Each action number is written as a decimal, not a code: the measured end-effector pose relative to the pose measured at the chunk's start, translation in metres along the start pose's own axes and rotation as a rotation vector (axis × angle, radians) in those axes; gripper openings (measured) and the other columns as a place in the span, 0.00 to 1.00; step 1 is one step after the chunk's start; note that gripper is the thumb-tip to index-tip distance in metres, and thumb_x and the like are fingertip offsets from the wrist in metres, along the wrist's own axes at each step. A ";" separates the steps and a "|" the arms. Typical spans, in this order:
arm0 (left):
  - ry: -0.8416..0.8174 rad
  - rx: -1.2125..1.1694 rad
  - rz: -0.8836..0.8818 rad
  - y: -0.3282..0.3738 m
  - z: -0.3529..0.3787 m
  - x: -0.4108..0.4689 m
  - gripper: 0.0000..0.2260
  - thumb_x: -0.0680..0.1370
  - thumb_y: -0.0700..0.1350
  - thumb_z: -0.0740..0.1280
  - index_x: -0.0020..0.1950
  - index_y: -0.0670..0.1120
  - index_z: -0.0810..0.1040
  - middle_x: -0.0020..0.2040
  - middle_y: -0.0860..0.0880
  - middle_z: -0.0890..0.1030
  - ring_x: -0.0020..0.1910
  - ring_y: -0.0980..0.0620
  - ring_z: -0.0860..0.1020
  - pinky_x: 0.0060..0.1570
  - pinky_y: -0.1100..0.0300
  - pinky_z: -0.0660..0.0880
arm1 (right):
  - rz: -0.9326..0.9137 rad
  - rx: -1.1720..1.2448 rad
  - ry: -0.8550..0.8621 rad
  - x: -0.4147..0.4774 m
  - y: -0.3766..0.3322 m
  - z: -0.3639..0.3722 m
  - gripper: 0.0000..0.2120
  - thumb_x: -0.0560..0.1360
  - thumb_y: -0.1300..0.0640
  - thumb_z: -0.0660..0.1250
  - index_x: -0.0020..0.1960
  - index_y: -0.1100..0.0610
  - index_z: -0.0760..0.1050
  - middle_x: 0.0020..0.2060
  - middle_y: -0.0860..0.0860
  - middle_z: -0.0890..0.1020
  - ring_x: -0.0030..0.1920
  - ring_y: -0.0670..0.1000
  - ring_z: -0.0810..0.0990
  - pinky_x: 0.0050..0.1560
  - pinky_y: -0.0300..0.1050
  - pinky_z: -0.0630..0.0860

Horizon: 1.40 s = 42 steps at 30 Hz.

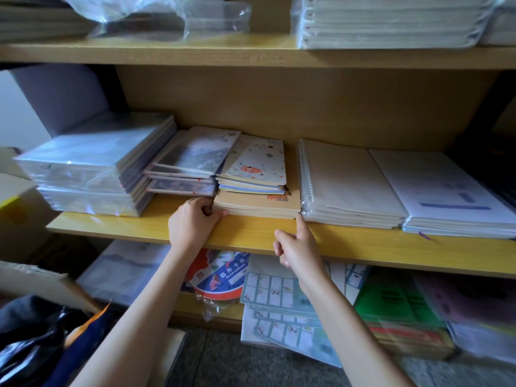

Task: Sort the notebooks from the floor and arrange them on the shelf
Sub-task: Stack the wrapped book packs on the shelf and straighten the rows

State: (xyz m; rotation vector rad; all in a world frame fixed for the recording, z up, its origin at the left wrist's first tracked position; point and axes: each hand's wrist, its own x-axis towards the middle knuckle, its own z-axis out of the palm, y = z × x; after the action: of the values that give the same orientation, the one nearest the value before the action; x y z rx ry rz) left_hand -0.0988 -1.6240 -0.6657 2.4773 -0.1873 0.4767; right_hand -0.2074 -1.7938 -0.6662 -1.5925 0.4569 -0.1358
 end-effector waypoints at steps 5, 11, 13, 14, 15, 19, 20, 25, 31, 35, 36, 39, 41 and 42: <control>-0.039 0.000 0.005 -0.002 0.002 0.008 0.16 0.71 0.56 0.72 0.51 0.46 0.81 0.50 0.46 0.82 0.51 0.45 0.78 0.42 0.59 0.68 | -0.007 -0.060 -0.047 -0.002 0.000 -0.006 0.35 0.77 0.62 0.59 0.77 0.48 0.45 0.28 0.52 0.72 0.19 0.41 0.63 0.20 0.34 0.60; -0.037 0.056 0.013 -0.005 0.001 0.014 0.17 0.70 0.57 0.72 0.51 0.47 0.81 0.50 0.47 0.82 0.50 0.46 0.78 0.42 0.59 0.68 | -0.016 -0.111 -0.070 -0.002 0.000 -0.010 0.34 0.78 0.61 0.59 0.77 0.49 0.45 0.27 0.53 0.72 0.18 0.42 0.62 0.20 0.34 0.59; -0.025 0.049 -0.003 -0.005 0.001 0.013 0.17 0.70 0.57 0.72 0.51 0.47 0.81 0.50 0.48 0.82 0.50 0.47 0.78 0.42 0.59 0.68 | -0.017 -0.111 -0.062 -0.002 0.001 -0.009 0.34 0.78 0.61 0.59 0.77 0.49 0.45 0.27 0.53 0.72 0.19 0.42 0.62 0.20 0.35 0.59; -0.032 0.031 -0.011 -0.006 0.002 0.014 0.17 0.70 0.57 0.72 0.51 0.47 0.81 0.49 0.48 0.82 0.50 0.47 0.78 0.42 0.59 0.68 | -0.018 -0.104 -0.057 -0.001 0.002 -0.009 0.34 0.78 0.61 0.60 0.77 0.49 0.46 0.27 0.53 0.72 0.19 0.43 0.62 0.20 0.35 0.59; -0.047 0.008 -0.020 -0.007 0.003 0.014 0.17 0.69 0.57 0.72 0.50 0.47 0.81 0.48 0.49 0.81 0.50 0.48 0.78 0.42 0.60 0.67 | -0.022 -0.100 -0.050 -0.001 0.003 -0.009 0.34 0.78 0.61 0.60 0.77 0.48 0.46 0.27 0.53 0.72 0.20 0.43 0.62 0.20 0.35 0.59; -0.058 -0.044 -0.017 -0.010 0.004 0.015 0.17 0.69 0.57 0.73 0.51 0.47 0.80 0.48 0.50 0.81 0.49 0.49 0.77 0.42 0.60 0.66 | -0.046 -0.141 -0.046 0.000 0.004 -0.010 0.33 0.78 0.61 0.60 0.77 0.49 0.46 0.26 0.52 0.71 0.19 0.42 0.63 0.20 0.35 0.60; -0.053 -0.041 -0.017 -0.010 0.003 0.014 0.17 0.69 0.56 0.73 0.51 0.47 0.80 0.48 0.50 0.81 0.49 0.48 0.77 0.42 0.60 0.66 | -0.049 -0.162 -0.036 0.001 0.006 -0.008 0.33 0.78 0.60 0.60 0.77 0.49 0.46 0.27 0.52 0.71 0.19 0.41 0.64 0.20 0.36 0.61; 0.058 -0.010 0.044 -0.001 0.001 0.000 0.16 0.69 0.51 0.74 0.50 0.43 0.77 0.52 0.43 0.78 0.53 0.42 0.75 0.45 0.53 0.69 | -0.511 -0.886 0.337 -0.016 -0.001 -0.005 0.13 0.76 0.54 0.64 0.60 0.51 0.76 0.31 0.46 0.79 0.27 0.44 0.72 0.23 0.34 0.60; 0.071 0.239 0.557 0.012 0.002 -0.016 0.18 0.76 0.54 0.57 0.59 0.46 0.76 0.58 0.46 0.76 0.58 0.46 0.73 0.59 0.53 0.63 | -0.900 -1.183 0.318 0.018 -0.049 0.018 0.09 0.72 0.62 0.67 0.51 0.56 0.78 0.43 0.52 0.83 0.45 0.52 0.81 0.36 0.45 0.77; -0.160 0.245 0.418 0.018 0.009 -0.010 0.33 0.71 0.58 0.44 0.72 0.48 0.65 0.71 0.49 0.68 0.70 0.51 0.63 0.67 0.52 0.55 | -0.644 -1.263 0.090 0.040 -0.050 0.041 0.15 0.76 0.61 0.59 0.63 0.59 0.68 0.60 0.57 0.74 0.61 0.57 0.73 0.58 0.52 0.73; -0.170 0.219 0.390 0.019 0.012 -0.009 0.34 0.70 0.58 0.43 0.73 0.47 0.64 0.71 0.49 0.66 0.71 0.52 0.63 0.67 0.52 0.55 | -0.617 -1.255 0.103 0.042 -0.047 0.044 0.16 0.76 0.61 0.59 0.63 0.59 0.67 0.61 0.57 0.73 0.61 0.58 0.73 0.58 0.52 0.72; -0.172 0.155 0.292 0.028 0.017 -0.004 0.34 0.69 0.58 0.45 0.72 0.47 0.64 0.71 0.49 0.65 0.70 0.51 0.63 0.66 0.53 0.55 | -0.599 -1.167 0.139 0.046 -0.036 0.044 0.19 0.75 0.61 0.60 0.65 0.58 0.64 0.63 0.56 0.71 0.62 0.58 0.73 0.59 0.51 0.70; -0.170 0.142 0.217 0.034 0.020 0.001 0.29 0.71 0.55 0.51 0.70 0.47 0.65 0.70 0.48 0.66 0.69 0.50 0.63 0.65 0.52 0.56 | -0.593 -1.121 0.109 0.048 -0.031 0.041 0.23 0.74 0.62 0.61 0.68 0.58 0.63 0.66 0.55 0.68 0.64 0.58 0.71 0.63 0.50 0.67; -0.172 0.132 0.183 0.036 0.021 0.005 0.25 0.72 0.54 0.53 0.68 0.46 0.66 0.69 0.47 0.67 0.68 0.49 0.63 0.64 0.51 0.57 | -0.585 -1.102 0.092 0.050 -0.030 0.040 0.24 0.73 0.63 0.62 0.69 0.58 0.62 0.67 0.55 0.67 0.65 0.58 0.69 0.65 0.50 0.66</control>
State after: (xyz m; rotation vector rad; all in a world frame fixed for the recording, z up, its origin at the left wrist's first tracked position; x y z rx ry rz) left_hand -0.0968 -1.6659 -0.6601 2.6439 -0.4686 0.3610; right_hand -0.1417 -1.7746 -0.6492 -2.7896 0.0889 -0.4565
